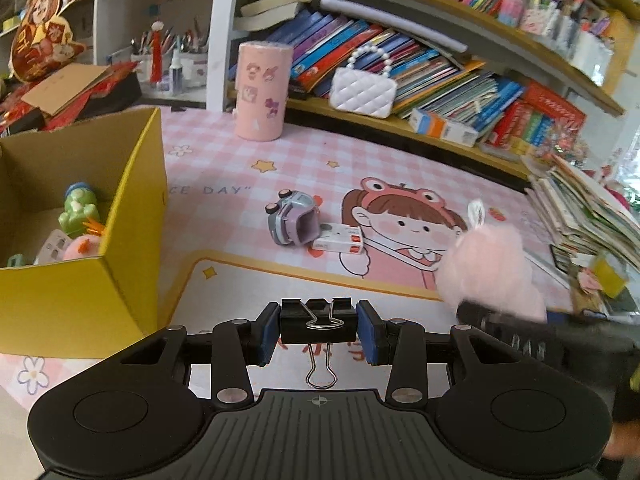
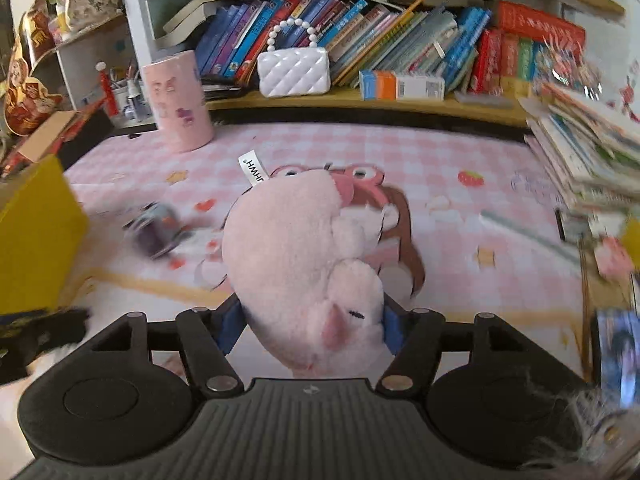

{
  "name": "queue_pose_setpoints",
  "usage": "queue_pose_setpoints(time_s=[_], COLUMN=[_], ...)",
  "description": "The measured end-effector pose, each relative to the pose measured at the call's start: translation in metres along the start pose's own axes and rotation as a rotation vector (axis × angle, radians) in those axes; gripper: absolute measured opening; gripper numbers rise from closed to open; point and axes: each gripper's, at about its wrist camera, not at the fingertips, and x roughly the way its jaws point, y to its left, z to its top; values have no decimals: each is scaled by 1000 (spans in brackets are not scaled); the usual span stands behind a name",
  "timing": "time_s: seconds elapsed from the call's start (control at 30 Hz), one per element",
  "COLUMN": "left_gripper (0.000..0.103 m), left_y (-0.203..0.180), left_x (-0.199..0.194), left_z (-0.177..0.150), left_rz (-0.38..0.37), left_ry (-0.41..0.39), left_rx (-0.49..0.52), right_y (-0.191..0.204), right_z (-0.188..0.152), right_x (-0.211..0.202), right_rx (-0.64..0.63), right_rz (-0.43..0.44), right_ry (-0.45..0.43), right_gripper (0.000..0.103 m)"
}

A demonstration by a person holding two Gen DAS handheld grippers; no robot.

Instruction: Organize objects

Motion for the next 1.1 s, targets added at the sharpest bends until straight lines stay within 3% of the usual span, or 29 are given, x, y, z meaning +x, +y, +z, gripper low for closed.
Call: queue_pose_setpoints(time_s=[0.2,0.53,1.1], left_gripper=[39,39,39], left_y=[15,65,180], left_x=[-24,-64,-147], left_z=[-17,-40,-73], left_rz=[-48,-71,44], left_ry=[-2,-12,-86], left_rx=[13,-28,-158], right_y=[27,78,210], right_z=[-38,-65,-108], right_x=[-40,-68,-99], right_rx=[-30,-60,-188], right_rz=[-6,-10,126], right_ry=[27,29,39], right_gripper=[65,65,65])
